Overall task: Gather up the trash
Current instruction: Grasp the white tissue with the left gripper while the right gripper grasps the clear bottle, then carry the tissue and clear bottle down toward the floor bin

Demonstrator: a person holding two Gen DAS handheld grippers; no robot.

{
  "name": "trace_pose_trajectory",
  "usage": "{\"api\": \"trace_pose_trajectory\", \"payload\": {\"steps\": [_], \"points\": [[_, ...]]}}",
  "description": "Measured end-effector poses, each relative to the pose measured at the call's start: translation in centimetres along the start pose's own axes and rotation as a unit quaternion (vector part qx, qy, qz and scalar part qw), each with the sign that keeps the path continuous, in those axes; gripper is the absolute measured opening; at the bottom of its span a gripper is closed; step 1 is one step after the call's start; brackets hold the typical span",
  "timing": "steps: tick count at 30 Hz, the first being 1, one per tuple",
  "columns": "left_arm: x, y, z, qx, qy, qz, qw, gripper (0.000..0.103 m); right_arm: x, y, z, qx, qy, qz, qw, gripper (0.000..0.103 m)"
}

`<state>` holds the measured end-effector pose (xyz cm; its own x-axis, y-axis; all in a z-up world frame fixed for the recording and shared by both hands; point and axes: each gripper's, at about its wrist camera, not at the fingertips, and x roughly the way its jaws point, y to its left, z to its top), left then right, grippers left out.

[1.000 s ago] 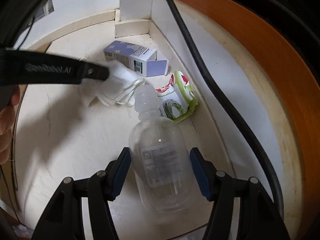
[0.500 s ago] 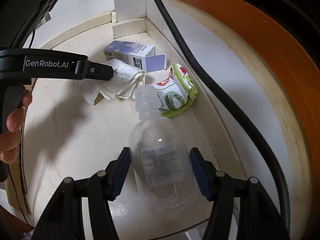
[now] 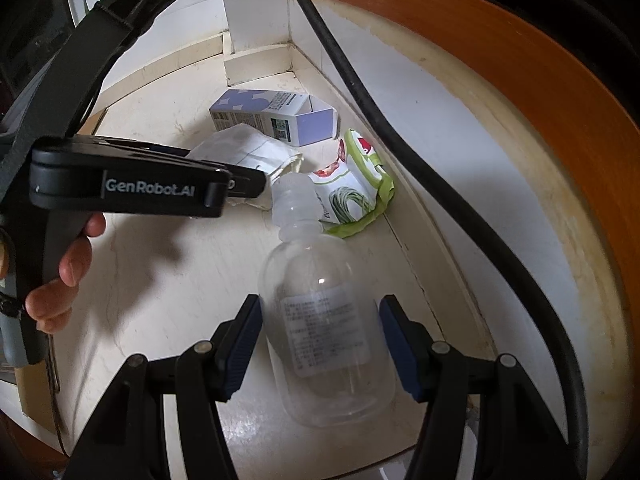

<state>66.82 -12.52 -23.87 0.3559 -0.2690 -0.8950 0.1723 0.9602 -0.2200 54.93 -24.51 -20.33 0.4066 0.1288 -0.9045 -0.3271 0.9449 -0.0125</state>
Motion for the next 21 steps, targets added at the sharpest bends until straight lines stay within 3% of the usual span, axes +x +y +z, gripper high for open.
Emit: {"api": "trace_pose_trajectory", "payload": {"steps": [2,10,21], "points": [[0.0,0.0,0.0,-0.006,-0.003,-0.001,1.0000,0.054,0.0,-0.1,-0.1,0.004,-0.001,0.003,1.000,0.061],[-1.9,-1.2,-1.0,-0.012,-0.030,0.001,0.9995,0.039,-0.5,-0.1,-0.9,0.012,-0.010,0.001,1.000,0.057],[-8.4,-1.7,-5.4,-0.003,-0.058,-0.006,0.9983,0.038,-4.2,0.8,-3.1,0.037,-0.029,0.014,0.999,0.056]]}}
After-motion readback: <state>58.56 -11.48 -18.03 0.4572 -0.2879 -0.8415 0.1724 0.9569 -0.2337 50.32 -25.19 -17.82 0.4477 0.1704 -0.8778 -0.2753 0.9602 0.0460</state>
